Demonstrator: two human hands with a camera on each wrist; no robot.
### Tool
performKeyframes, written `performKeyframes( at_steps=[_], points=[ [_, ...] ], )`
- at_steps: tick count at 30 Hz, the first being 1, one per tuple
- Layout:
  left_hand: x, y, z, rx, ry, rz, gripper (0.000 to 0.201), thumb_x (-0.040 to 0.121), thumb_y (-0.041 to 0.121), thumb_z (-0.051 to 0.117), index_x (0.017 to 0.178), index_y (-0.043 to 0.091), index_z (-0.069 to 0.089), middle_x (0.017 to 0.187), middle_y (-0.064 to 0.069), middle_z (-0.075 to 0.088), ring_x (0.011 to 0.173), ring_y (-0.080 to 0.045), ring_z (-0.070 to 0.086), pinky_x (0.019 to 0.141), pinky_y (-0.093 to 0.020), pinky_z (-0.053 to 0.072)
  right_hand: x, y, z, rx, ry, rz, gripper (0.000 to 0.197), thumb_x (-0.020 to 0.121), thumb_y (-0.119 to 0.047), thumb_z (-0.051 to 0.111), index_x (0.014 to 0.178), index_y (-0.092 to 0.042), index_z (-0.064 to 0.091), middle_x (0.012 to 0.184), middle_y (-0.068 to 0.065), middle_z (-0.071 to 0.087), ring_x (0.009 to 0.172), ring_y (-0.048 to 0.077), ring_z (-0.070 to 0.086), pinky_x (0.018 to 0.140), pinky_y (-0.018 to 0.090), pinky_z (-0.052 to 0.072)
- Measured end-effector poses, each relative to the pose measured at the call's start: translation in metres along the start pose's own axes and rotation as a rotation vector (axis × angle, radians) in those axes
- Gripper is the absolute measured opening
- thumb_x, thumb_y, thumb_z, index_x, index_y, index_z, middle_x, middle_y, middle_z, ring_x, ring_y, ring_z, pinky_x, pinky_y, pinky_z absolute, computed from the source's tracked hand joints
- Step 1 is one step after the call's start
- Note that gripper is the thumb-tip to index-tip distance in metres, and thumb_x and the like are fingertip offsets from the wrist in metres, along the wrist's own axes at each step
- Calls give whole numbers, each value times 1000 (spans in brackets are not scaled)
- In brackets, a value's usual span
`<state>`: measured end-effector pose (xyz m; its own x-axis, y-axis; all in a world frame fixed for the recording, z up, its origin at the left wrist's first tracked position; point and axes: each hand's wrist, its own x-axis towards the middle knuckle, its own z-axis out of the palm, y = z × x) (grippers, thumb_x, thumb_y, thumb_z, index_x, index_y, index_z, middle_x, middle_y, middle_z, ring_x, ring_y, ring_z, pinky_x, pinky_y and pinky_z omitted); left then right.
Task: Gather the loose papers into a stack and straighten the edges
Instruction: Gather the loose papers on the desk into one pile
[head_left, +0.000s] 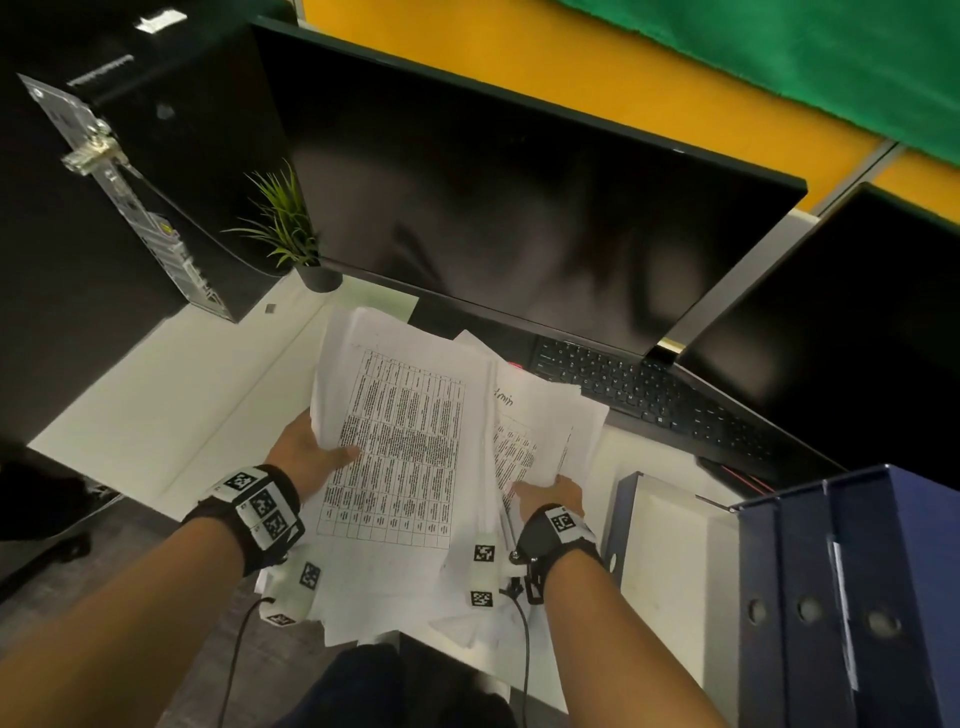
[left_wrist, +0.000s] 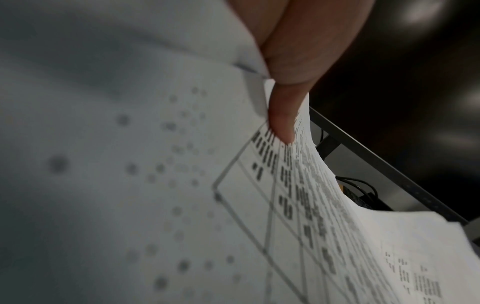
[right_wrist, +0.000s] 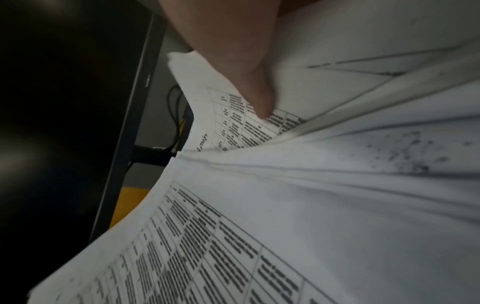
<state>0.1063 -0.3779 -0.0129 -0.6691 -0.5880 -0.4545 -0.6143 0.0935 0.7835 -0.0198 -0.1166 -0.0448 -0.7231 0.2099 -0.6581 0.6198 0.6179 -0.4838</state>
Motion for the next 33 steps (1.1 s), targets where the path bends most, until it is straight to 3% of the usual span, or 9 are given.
performKeyframes(
  at_steps=[3,6,11,16,21,23,27,31,33],
  points=[
    [2,-3,-3,6,-5,-18,63,80,14,81,135,12,51,114,-10,66,107,-34,61,83,-42,50,-18,-5,-16,108,88,-118,28,85,-13,69,112,-7,63,104,10,69,82,22,59,71,22,45],
    [3,-4,-10,21,-10,-36,64,80,15,81,136,12,50,119,-11,65,112,-35,60,91,-47,51,-48,-23,-56,142,242,-304,10,88,-15,67,94,-20,61,87,2,68,78,23,65,57,20,44],
    [3,-6,-11,85,-59,-76,60,81,13,80,134,11,50,115,-9,64,109,-32,59,92,-45,49,-103,-52,-143,-14,417,-785,12,86,-23,70,87,-32,62,77,-15,62,75,15,65,71,35,57],
    [-4,4,9,99,-114,-57,58,85,16,76,136,12,49,116,-7,64,104,-27,57,95,-46,48,-149,-88,-195,141,475,-1010,16,82,-24,76,94,-25,67,81,-16,64,77,-3,64,62,25,55],
    [-7,12,30,-22,-160,-89,47,102,33,50,142,9,47,137,-13,58,119,-31,55,99,-41,44,-143,-103,-188,365,255,-910,22,80,-17,78,98,-24,68,88,-15,68,76,-4,69,60,15,56],
    [-4,10,26,-153,-165,-144,50,103,41,46,141,9,51,140,-8,55,121,-24,53,104,-37,39,-118,-101,-166,300,142,-788,26,80,-16,77,104,-20,68,94,-9,70,81,2,69,64,21,57],
    [34,-41,4,-512,-287,-398,115,60,97,48,144,18,50,149,-9,51,140,-32,44,118,-57,24,-53,-83,-112,84,-3,-588,32,84,-15,73,115,-15,65,111,4,71,92,17,66,81,31,53],
    [13,-27,3,-561,-323,-420,89,78,84,44,135,17,59,133,-14,64,124,-37,59,108,-59,40,-16,-40,-61,-317,-56,-436,46,100,-15,46,145,-16,40,140,9,53,124,28,53,105,29,37],
    [4,-16,15,-490,-304,-350,80,86,70,55,145,17,47,143,-14,56,127,-35,56,108,-57,42,-15,-21,-46,-471,-117,-410,47,101,-12,36,148,-13,35,146,11,46,133,29,45,110,28,30]
  ],
)
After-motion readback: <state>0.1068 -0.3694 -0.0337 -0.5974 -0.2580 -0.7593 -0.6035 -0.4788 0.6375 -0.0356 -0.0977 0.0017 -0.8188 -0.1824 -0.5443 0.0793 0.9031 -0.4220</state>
